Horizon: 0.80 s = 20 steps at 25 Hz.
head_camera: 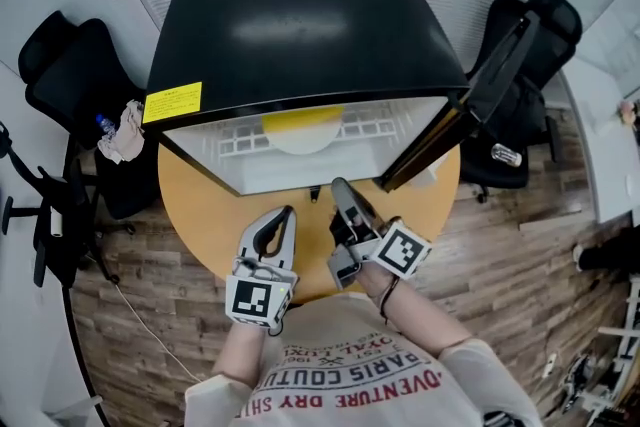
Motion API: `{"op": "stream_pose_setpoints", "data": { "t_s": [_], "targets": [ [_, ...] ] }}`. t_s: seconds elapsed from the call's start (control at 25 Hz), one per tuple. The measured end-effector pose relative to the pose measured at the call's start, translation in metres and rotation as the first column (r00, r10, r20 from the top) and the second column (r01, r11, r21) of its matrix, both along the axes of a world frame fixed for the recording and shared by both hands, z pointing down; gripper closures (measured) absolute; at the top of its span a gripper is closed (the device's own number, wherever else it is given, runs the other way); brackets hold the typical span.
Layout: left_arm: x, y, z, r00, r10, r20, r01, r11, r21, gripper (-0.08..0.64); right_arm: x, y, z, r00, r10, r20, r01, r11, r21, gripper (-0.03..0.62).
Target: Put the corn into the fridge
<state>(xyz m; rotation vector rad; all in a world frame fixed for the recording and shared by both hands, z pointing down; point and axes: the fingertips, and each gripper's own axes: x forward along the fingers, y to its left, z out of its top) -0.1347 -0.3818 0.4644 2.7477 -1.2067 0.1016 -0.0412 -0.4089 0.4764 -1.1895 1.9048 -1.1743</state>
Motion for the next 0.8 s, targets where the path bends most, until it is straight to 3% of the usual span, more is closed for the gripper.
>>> {"op": "stream_pose_setpoints", "data": {
  "t_s": [0.12, 0.24, 0.32, 0.48, 0.68, 0.72, 0.8],
  "targets": [
    [0.009, 0.013, -0.005, 1.0, -0.002, -0.004, 0.002, 1.0, 0.009, 0.529, 0.008, 0.02, -0.009, 0.973, 0.007, -0.23, 0.014, 0.996, 0.09, 0.552],
    [0.014, 0.024, -0.01, 1.0, -0.005, -0.013, 0.005, 1.0, 0.021, 0.529, 0.014, 0.038, -0.021, 0.85, 0.071, -0.522, 0.06, 0.972, 0.229, 0.554],
    [0.015, 0.031, -0.013, 1.0, -0.009, -0.016, 0.009, 0.999, 0.033, 0.529, 0.014, 0.048, -0.027, 0.754, 0.109, -0.647, 0.104, 0.954, 0.281, 0.554],
    [0.014, 0.039, -0.02, 0.999, -0.028, -0.025, 0.029, 0.998, 0.051, 0.529, 0.011, 0.059, -0.032, 0.616, 0.144, -0.775, 0.161, 0.939, 0.303, 0.554],
    [0.011, 0.043, -0.023, 0.999, -0.044, -0.008, 0.045, 0.996, 0.074, 0.529, 0.008, 0.064, -0.021, 0.432, 0.139, -0.891, 0.201, 0.948, 0.246, 0.555],
    [0.01, 0.043, -0.023, 0.999, -0.045, -0.003, 0.045, 0.996, 0.081, 0.529, 0.007, 0.064, -0.021, 0.413, 0.139, -0.9, 0.204, 0.949, 0.24, 0.556],
    [0.011, 0.044, -0.025, 0.999, -0.045, -0.006, 0.046, 0.995, 0.084, 0.529, 0.006, 0.066, -0.022, 0.41, 0.137, -0.902, 0.209, 0.948, 0.239, 0.561]
  ]
}}
